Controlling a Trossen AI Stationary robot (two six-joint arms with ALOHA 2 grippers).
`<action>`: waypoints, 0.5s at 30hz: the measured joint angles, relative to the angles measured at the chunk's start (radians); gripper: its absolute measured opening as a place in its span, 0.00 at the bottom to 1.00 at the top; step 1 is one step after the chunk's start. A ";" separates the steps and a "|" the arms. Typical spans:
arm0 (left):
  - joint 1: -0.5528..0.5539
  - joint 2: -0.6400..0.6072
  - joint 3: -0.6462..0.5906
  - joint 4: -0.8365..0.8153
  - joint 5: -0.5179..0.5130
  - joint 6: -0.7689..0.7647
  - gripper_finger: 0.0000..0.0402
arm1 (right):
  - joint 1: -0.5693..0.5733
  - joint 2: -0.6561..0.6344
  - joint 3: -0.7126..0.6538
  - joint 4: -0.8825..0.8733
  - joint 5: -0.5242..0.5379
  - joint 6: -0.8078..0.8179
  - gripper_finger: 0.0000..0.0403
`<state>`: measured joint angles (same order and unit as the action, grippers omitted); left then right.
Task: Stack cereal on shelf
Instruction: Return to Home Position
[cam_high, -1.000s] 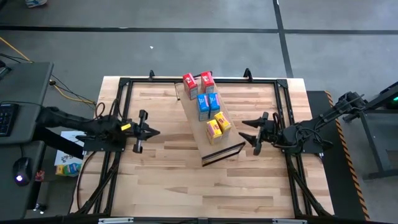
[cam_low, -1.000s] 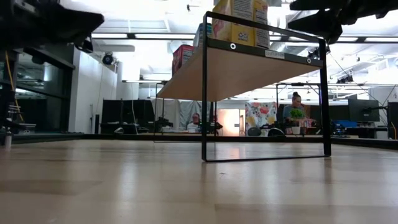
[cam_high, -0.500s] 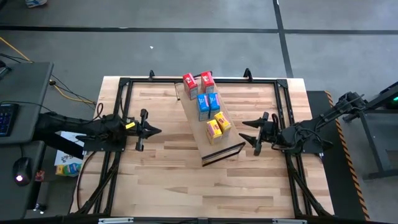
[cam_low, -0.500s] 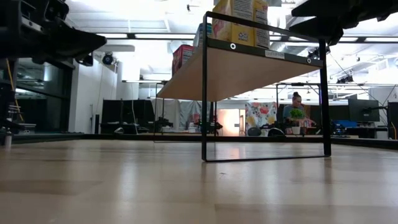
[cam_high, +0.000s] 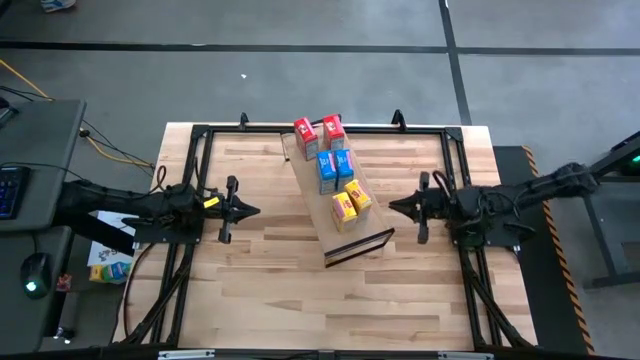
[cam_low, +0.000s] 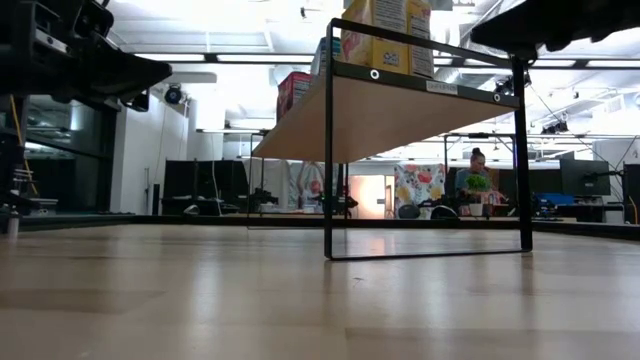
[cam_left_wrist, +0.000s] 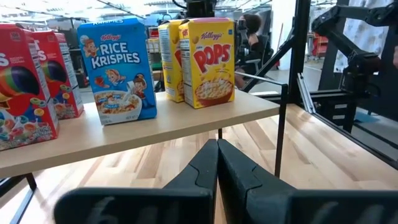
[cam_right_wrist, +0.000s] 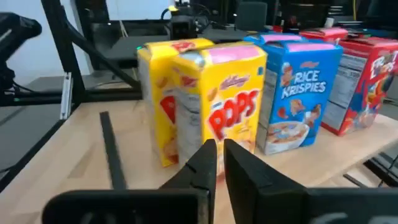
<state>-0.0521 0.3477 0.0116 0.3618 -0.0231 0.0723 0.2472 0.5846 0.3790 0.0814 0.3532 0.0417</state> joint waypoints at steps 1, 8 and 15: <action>0.000 0.000 0.000 0.000 0.000 0.001 0.00 | -0.042 -0.007 0.000 0.000 -0.048 -0.010 0.04; 0.000 0.000 0.000 0.000 0.000 0.000 0.00 | -0.281 -0.113 -0.001 -0.110 -0.299 -0.040 0.01; 0.000 0.000 0.000 0.000 0.000 0.001 0.00 | -0.333 -0.276 -0.023 -0.187 -0.368 -0.022 0.00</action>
<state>-0.0524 0.3477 0.0120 0.3618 -0.0231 0.0729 -0.0853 0.3081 0.3562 -0.1054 -0.0145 0.0202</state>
